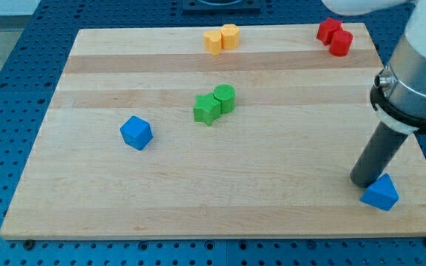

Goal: Slightly push the triangle to the right

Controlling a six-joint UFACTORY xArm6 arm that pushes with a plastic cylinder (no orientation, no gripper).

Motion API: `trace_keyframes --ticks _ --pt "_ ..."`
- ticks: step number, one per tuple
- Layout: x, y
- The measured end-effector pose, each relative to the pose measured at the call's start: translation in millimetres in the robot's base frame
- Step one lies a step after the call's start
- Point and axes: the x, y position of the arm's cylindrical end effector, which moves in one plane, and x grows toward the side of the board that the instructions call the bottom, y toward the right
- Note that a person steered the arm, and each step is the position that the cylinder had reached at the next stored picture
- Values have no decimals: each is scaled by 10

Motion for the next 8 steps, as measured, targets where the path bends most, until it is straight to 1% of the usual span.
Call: trace_keyframes --ticks 2,4,5,6,7,8 --pt "-41 -22" --pt "-18 -432" --pt "178 -478" --pt "364 -478" --pt "383 -423" --pt "382 -227"
